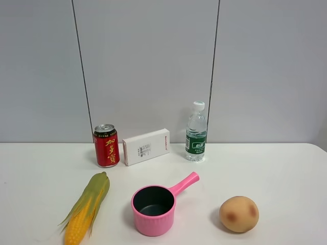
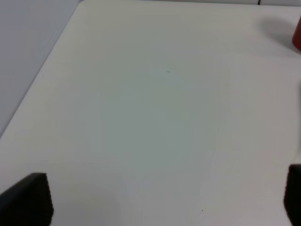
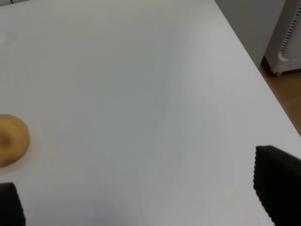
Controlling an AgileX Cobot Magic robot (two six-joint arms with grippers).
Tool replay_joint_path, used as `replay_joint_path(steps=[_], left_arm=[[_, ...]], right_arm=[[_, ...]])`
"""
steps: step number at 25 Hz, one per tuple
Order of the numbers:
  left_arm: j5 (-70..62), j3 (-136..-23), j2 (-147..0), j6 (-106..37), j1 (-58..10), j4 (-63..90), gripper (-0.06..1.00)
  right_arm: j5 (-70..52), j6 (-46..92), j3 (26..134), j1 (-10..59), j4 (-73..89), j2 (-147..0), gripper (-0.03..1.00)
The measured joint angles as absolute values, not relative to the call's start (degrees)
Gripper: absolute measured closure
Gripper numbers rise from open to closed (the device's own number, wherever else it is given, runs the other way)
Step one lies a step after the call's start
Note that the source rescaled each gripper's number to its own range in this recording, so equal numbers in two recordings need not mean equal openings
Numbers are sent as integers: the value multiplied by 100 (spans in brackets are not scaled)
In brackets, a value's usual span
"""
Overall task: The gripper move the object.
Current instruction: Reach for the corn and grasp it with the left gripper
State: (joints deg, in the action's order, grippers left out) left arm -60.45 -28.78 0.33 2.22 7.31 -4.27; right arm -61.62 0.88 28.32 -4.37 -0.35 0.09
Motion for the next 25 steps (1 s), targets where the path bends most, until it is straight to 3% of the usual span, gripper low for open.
replay_joint_path(steps=[25], left_arm=[[-6050, -2910, -181, 222, 731, -427, -5]], right_arm=[[-6162, 88, 2832, -437, -35, 9, -3]])
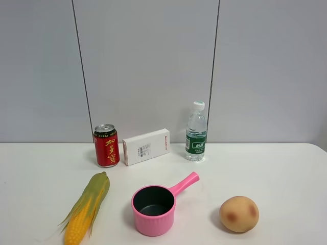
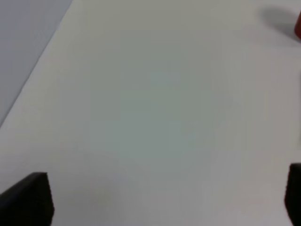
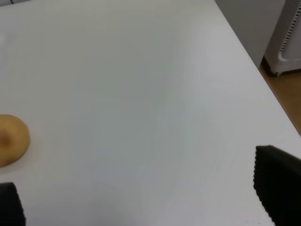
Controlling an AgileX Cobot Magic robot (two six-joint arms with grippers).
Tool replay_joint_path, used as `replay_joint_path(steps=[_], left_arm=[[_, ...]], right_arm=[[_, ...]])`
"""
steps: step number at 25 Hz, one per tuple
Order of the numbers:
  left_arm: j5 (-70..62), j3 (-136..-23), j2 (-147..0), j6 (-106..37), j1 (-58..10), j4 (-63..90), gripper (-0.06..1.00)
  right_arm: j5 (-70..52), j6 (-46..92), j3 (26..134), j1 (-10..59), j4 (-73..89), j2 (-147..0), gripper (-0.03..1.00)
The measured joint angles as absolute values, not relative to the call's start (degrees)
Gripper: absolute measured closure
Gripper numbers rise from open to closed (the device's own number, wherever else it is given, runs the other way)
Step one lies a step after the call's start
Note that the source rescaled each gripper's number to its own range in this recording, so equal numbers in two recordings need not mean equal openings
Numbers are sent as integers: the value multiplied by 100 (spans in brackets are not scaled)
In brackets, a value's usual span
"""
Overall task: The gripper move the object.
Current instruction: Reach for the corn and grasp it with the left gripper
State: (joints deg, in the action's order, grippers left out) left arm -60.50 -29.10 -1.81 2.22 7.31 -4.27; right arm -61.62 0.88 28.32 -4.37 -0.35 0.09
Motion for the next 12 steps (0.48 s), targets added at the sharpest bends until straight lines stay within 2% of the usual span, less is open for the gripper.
replay_joint_path(steps=[5, 12], left_arm=[[-6103, -3549, -1465, 222, 731, -397, -5], [-6006, -4969, -4068, 222, 731, 41, -5]], right_arm=[[-6162, 88, 2832, -437, -35, 9, -3], [-6162, 88, 2832, -437, -35, 9, -3]])
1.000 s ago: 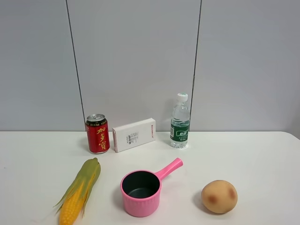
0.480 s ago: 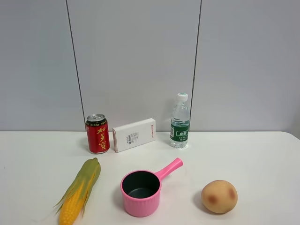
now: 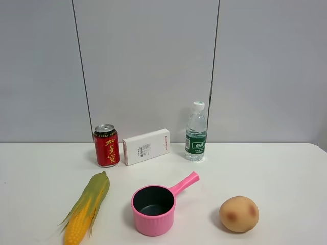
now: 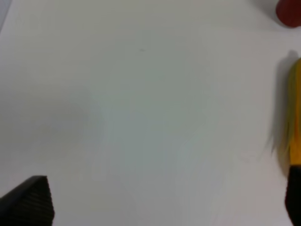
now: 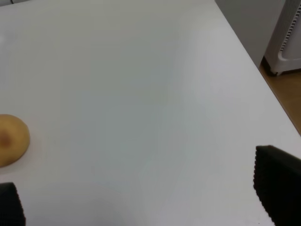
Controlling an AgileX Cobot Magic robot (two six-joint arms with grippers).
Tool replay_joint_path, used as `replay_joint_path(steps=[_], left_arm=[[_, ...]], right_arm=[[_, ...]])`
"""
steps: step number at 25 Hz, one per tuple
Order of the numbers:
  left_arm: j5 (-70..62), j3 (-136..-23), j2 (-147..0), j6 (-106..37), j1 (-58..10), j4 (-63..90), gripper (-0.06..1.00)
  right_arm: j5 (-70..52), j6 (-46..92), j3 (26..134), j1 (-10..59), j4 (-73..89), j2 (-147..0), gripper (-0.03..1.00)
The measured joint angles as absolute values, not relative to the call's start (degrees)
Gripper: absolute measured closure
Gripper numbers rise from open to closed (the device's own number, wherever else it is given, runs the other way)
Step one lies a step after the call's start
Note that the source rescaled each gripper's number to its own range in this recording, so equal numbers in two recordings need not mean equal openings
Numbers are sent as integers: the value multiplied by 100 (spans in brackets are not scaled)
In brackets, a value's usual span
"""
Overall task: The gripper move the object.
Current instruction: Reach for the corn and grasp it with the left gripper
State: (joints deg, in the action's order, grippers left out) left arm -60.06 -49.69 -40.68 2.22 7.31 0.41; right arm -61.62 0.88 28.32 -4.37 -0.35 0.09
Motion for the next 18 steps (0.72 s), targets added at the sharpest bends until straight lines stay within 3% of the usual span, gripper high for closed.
replay_joint_path(steps=[9, 18], left_arm=[[-5089, -5607, -6701, 79, 731, 590, -5], [-4446, -5614, -7685, -83, 532, 602, -5]], right_arm=[[-6162, 88, 2832, -437, -35, 9, -3], [-6162, 88, 2832, -437, -35, 9, -3]])
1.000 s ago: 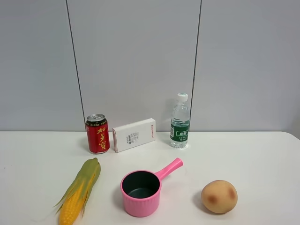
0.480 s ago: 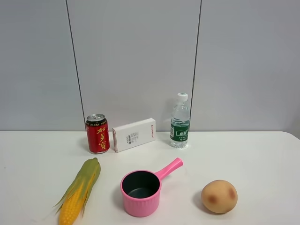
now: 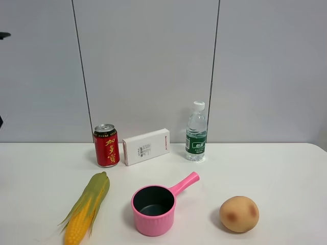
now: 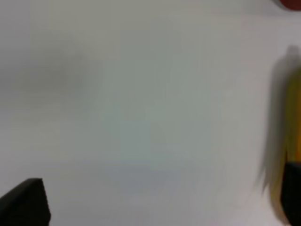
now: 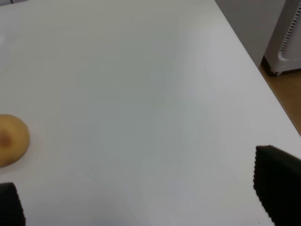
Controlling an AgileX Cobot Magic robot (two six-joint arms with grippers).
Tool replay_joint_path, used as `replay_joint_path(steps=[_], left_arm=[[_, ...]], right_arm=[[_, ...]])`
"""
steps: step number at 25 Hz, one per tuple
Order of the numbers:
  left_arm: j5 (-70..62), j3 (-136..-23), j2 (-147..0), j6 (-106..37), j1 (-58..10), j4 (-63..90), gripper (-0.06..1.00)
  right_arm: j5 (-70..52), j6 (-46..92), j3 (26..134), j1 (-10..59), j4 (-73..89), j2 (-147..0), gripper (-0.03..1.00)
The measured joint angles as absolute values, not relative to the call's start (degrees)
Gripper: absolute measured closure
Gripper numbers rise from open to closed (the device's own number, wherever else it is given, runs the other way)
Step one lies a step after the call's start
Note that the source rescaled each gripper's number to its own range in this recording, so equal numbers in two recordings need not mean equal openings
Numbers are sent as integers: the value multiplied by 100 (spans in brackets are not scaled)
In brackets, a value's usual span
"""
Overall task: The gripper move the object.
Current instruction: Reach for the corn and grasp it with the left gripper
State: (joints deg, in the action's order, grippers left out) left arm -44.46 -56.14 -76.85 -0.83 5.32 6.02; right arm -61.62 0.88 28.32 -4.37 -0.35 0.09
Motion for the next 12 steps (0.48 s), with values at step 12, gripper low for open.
replay_joint_path(steps=[12], left_arm=[[-3665, -5614, -8970, -83, -1109, 602, -5]], right_arm=[[-6162, 88, 2832, -437, -35, 9, -3]])
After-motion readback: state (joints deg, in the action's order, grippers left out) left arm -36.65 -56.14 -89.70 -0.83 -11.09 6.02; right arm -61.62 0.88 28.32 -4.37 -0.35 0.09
